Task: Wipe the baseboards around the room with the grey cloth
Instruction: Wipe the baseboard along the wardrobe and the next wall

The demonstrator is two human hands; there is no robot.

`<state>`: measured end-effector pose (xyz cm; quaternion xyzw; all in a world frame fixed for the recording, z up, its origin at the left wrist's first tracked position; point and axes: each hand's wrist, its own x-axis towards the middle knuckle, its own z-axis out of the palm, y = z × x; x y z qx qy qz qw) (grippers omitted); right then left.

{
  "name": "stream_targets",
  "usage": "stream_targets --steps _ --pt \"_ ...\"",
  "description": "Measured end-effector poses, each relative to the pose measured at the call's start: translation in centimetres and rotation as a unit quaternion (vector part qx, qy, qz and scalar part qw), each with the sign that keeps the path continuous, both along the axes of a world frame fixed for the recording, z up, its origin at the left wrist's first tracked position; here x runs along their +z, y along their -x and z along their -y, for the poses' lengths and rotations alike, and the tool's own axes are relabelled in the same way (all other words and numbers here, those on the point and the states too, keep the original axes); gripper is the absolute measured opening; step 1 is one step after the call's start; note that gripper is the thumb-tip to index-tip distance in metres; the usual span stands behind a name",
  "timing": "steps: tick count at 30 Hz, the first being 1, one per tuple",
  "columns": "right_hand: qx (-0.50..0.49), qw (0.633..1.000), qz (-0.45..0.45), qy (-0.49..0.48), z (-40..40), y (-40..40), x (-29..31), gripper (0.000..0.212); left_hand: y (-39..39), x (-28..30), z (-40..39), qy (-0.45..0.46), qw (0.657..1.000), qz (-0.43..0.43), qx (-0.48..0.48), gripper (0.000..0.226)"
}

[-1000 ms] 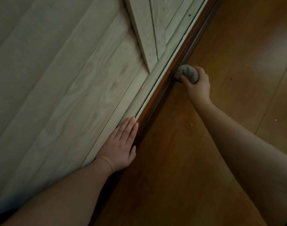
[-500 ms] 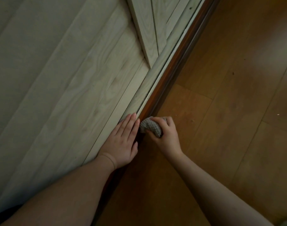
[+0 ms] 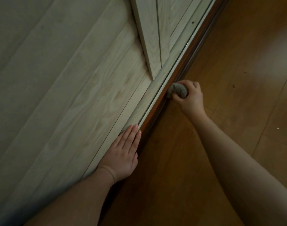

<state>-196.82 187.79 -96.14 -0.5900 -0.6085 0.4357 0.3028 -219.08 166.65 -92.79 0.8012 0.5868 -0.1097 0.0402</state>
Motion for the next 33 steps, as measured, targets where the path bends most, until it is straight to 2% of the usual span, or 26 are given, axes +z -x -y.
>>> stream_targets --steps 13,22,30,33 --pt "-0.089 0.994 0.058 0.033 -12.9 -2.7 2.0 0.043 0.0 0.3 -0.1 0.016 1.000 -0.013 0.008 0.069" --pt "-0.083 0.996 0.030 0.007 -6.2 -5.4 -2.0 0.041 -0.2 1.0 -0.5 0.032 0.999 -0.032 0.007 0.068" --pt "0.022 0.995 0.089 -0.041 3.1 -10.6 -5.6 0.043 -0.4 0.9 -0.5 0.025 0.999 -0.044 0.019 0.068" --pt "0.027 0.993 0.104 -0.048 5.0 -12.5 -6.6 0.043 -0.8 0.8 -0.2 0.034 0.998 -0.053 0.027 0.067"
